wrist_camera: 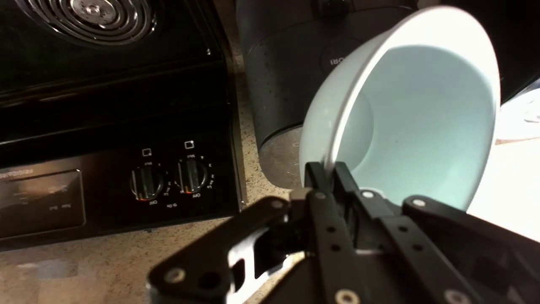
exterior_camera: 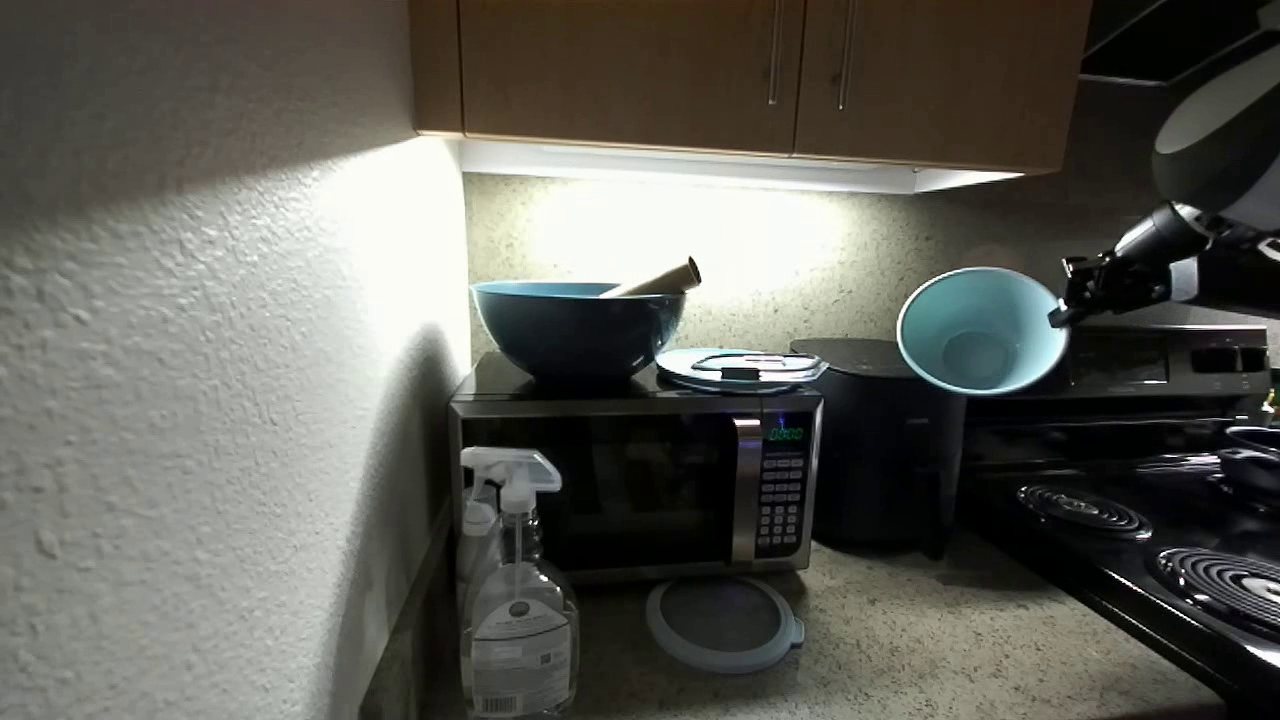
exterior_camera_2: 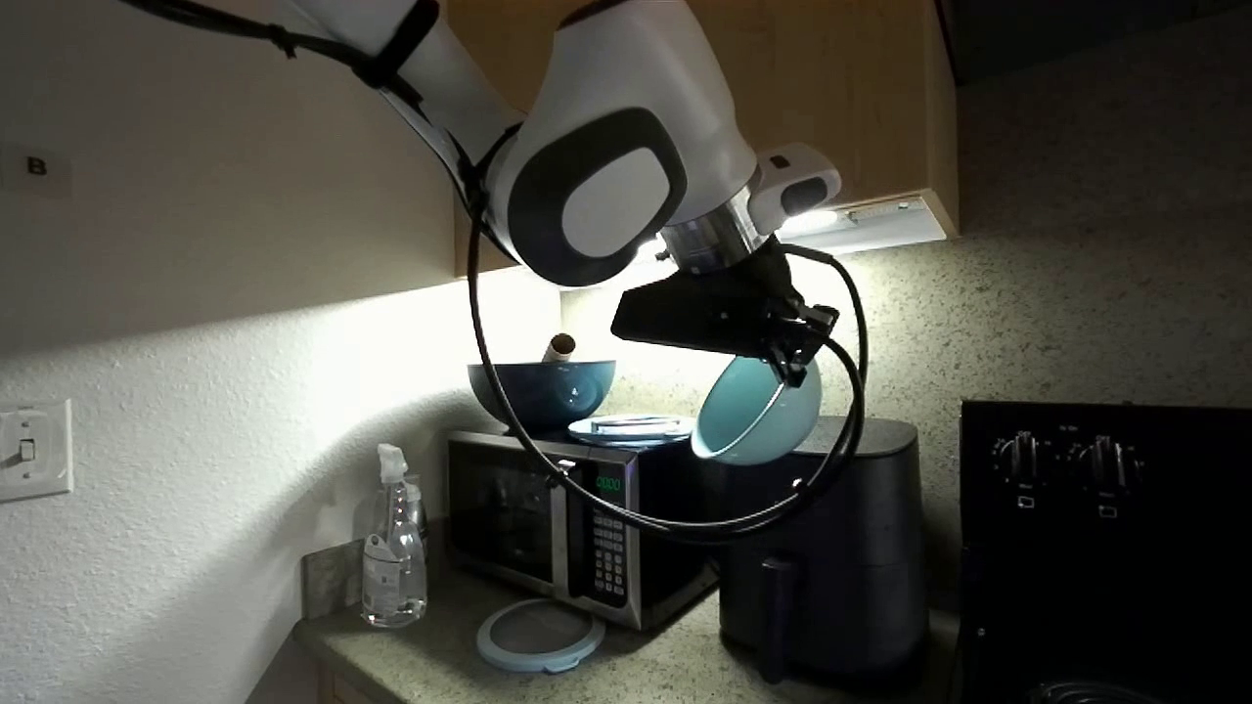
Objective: Pick up the bowl and put it on top of the air fryer
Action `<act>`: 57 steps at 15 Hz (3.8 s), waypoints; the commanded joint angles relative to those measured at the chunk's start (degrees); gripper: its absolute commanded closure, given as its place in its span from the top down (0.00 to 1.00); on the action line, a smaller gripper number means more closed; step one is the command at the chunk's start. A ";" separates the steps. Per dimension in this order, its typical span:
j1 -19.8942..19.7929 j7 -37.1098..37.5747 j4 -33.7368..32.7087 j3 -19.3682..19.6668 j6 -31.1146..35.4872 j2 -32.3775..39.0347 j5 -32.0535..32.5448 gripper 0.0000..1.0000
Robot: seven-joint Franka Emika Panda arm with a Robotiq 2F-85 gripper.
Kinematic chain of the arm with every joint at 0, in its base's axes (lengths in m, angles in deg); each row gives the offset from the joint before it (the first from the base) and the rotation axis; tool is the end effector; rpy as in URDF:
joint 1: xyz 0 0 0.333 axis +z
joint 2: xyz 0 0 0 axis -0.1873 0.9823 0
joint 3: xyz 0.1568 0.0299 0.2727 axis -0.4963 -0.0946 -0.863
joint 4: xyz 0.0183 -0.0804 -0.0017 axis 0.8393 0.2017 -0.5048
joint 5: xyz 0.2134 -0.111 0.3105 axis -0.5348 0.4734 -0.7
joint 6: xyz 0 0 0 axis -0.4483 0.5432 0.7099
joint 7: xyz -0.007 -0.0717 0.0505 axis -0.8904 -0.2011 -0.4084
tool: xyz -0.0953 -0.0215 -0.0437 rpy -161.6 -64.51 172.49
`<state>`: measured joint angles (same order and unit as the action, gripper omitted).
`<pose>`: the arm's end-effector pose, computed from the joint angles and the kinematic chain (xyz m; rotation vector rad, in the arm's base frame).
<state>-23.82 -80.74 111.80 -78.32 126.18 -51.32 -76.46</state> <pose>0.4118 -0.2095 0.4894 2.7426 -0.6356 1.3017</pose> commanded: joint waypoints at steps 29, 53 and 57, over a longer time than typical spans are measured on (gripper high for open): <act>24.32 -3.27 -21.05 25.39 -22.29 1.25 -12.59 0.02; 1.67 9.73 -34.27 11.63 -45.31 20.39 -29.11 0.02; -1.85 14.38 -38.76 11.79 -51.71 23.94 -29.45 0.02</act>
<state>-22.65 -70.22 77.53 -65.84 79.91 -30.24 -104.41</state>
